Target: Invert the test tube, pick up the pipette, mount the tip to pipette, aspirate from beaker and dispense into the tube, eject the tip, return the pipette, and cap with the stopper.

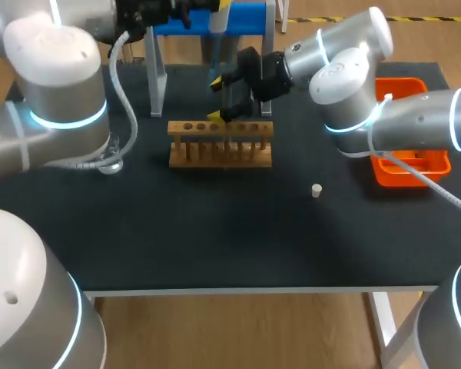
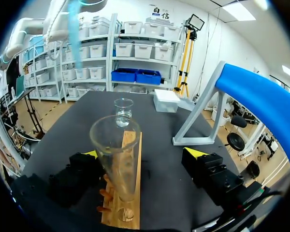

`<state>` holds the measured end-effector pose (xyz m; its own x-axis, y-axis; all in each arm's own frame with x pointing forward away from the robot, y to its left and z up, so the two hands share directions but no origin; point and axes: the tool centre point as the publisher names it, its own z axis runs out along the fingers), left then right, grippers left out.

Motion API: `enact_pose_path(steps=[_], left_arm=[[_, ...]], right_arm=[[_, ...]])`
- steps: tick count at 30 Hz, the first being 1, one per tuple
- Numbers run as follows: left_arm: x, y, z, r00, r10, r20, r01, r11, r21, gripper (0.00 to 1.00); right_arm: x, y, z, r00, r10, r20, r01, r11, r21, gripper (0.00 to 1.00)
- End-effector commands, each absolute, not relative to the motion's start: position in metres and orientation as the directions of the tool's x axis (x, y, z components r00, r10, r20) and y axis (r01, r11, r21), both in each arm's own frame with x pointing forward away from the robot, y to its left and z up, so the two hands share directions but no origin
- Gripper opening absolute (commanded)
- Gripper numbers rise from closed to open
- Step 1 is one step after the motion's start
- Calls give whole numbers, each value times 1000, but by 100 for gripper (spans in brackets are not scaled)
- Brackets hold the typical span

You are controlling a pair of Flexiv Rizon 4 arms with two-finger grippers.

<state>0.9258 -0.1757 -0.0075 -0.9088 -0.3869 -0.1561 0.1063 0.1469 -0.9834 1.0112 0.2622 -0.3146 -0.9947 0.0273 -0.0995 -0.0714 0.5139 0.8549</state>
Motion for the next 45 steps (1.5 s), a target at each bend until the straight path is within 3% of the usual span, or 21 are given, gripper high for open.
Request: enact_pose_path(steps=[1, 26, 45], left_arm=[[896, -161, -20, -893, -425, -147, 103, 125, -987, 0], [847, -179, -91, -937, -348, -17, 7, 28, -1000, 0], [844, -191, -105, -971, -237, -16, 6, 44, -999, 0]], right_arm=[[1013, 262, -314, -995, 22, -96, -71, 516, 854, 100], [1013, 262, -314, -995, 22, -96, -71, 516, 854, 100], [1013, 262, -314, -995, 22, -96, -71, 516, 854, 100]])
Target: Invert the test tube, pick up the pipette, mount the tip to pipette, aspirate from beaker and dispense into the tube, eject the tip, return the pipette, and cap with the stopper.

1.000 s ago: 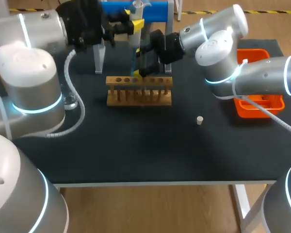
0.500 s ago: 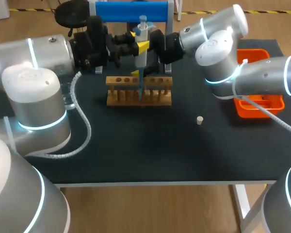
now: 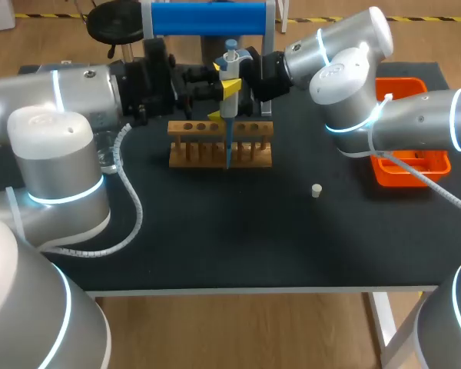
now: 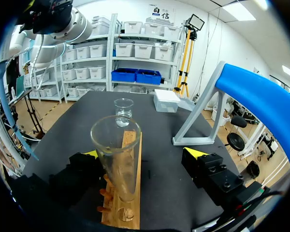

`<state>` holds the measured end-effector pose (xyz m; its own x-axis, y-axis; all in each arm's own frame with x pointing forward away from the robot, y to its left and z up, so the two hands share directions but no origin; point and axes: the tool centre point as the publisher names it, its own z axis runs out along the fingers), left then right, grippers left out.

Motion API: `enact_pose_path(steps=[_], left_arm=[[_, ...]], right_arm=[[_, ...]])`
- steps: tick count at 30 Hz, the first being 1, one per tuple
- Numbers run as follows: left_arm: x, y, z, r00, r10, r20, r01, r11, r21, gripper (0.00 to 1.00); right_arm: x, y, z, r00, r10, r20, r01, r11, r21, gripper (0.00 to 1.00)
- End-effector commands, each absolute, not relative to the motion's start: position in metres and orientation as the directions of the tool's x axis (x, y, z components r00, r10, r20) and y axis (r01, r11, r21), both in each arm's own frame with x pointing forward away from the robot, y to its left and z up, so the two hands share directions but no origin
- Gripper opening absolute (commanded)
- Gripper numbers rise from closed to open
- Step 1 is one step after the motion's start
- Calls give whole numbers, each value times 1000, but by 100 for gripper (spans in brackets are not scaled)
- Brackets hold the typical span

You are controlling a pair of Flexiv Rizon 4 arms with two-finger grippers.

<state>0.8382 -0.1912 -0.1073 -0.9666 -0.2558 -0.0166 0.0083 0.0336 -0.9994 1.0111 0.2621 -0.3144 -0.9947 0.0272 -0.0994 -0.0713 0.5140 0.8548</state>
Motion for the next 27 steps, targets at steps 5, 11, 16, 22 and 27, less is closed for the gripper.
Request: enact_pose_path(steps=[5, 11, 16, 22, 27], left_arm=[[844, -193, -105, -974, -227, -21, 11, 45, -999, 0], [843, -194, -105, -974, -224, -23, 13, 46, -999, 0], [842, -194, -104, -974, -224, -24, 14, 45, -999, 0], [842, -194, -104, -974, -224, -24, 14, 45, -999, 0], [842, -194, -104, -974, -224, -24, 14, 45, -999, 0]], right_arm=[[1013, 262, -314, -995, 22, -96, -71, 516, 854, 100], [1013, 262, -314, -995, 22, -96, -71, 516, 854, 100], [1013, 262, -314, -995, 22, -96, -71, 516, 854, 100], [1013, 262, -314, -995, 22, -96, -71, 516, 854, 100], [1013, 262, -314, -995, 22, -96, -71, 516, 854, 100]])
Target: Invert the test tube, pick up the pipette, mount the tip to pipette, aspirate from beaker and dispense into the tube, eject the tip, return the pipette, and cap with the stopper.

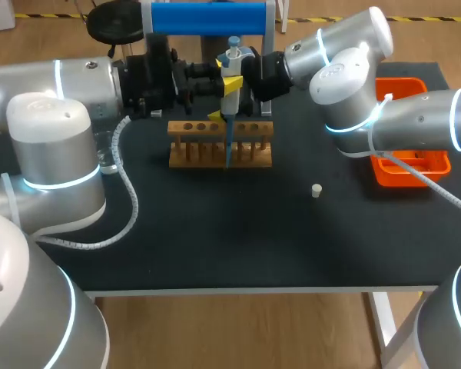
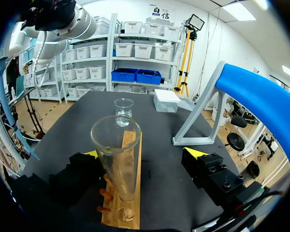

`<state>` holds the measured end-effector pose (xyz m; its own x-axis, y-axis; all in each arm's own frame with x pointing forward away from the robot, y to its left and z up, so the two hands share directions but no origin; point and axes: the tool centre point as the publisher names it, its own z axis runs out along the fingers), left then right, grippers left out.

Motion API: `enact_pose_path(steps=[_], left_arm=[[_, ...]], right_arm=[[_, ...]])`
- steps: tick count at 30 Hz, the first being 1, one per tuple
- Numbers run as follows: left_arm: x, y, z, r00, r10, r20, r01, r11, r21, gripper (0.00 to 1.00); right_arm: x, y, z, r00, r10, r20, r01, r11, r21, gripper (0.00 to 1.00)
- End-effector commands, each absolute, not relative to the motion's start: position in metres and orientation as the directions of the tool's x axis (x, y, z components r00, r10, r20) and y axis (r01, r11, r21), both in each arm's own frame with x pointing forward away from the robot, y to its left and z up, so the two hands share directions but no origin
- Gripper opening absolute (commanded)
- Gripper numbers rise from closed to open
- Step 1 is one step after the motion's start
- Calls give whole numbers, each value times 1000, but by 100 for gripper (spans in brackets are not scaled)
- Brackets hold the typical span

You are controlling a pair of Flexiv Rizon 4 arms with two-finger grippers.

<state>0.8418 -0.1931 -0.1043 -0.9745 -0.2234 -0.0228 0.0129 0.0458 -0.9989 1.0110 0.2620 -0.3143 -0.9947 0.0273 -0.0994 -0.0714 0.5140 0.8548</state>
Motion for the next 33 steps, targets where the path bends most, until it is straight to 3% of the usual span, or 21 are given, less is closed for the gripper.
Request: enact_pose_path(steps=[1, 7, 21, 33], left_arm=[[842, -194, -104, -974, -224, -24, 14, 45, -999, 0], [842, -194, -104, -974, -224, -24, 14, 45, -999, 0], [842, -194, -104, -974, -224, -24, 14, 45, -999, 0], [842, -194, -104, -974, -224, -24, 14, 45, -999, 0]], right_arm=[[1013, 262, -314, -995, 22, -96, -71, 516, 854, 100], [1013, 262, -314, -995, 22, -96, -71, 516, 854, 100], [974, 172, -266, -990, 68, -124, -85, 417, 905, 100], [928, 128, -225, -994, 66, -90, -68, 279, 958, 100]])
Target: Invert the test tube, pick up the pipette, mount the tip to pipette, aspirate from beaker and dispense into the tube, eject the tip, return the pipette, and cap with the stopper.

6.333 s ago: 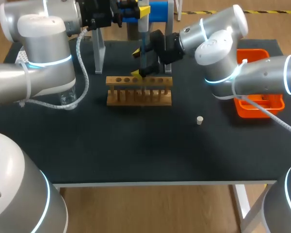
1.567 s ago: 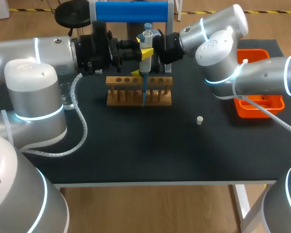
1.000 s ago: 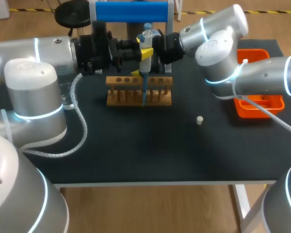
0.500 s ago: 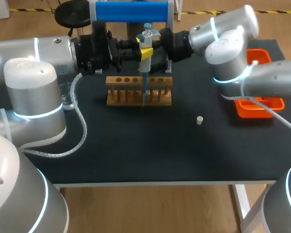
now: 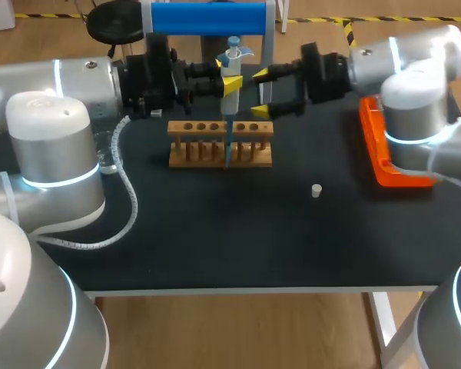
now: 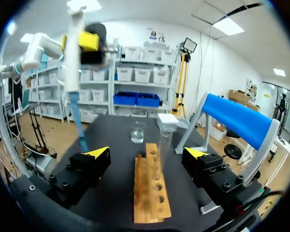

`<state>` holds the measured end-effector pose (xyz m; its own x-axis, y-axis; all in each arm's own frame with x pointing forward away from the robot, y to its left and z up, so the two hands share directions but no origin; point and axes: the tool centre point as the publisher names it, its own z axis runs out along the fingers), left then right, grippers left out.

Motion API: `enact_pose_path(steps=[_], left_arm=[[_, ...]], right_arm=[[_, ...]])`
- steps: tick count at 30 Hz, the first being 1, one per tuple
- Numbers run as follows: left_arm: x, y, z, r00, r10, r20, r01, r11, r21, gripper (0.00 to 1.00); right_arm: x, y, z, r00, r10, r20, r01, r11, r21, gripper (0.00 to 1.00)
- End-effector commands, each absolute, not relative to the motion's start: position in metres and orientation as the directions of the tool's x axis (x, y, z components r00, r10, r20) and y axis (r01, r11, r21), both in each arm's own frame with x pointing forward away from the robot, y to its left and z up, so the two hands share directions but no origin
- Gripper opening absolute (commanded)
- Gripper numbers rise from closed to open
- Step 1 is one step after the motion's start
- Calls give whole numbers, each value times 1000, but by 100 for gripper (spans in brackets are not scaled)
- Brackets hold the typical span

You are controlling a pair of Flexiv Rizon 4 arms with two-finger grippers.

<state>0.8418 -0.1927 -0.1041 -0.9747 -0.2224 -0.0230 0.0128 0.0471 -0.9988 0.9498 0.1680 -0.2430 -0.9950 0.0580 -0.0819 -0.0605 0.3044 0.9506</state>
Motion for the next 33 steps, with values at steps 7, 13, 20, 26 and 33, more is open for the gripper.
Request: enact_pose_path(steps=[7, 13, 20, 26, 33], left_arm=[[842, -194, -104, -974, -224, -24, 14, 45, -999, 0], [842, -194, -104, -974, -224, -24, 14, 45, -999, 0], [842, -194, -104, -974, -224, -24, 14, 45, -999, 0], [842, -194, -104, -974, -224, -24, 14, 45, -999, 0], [842, -194, -104, -974, -224, -24, 14, 45, -999, 0]], right_arm=[[901, 116, -205, -996, 40, -84, -74, 212, 975, 100], [881, 115, -195, -997, 18, -77, -73, 176, 982, 100], [868, 125, -193, -999, -7, -39, -40, 157, 987, 100], [860, 138, -187, -998, -40, -46, -51, 138, 989, 100], [863, 154, -176, -998, -56, -33, -38, 95, 995, 100]])
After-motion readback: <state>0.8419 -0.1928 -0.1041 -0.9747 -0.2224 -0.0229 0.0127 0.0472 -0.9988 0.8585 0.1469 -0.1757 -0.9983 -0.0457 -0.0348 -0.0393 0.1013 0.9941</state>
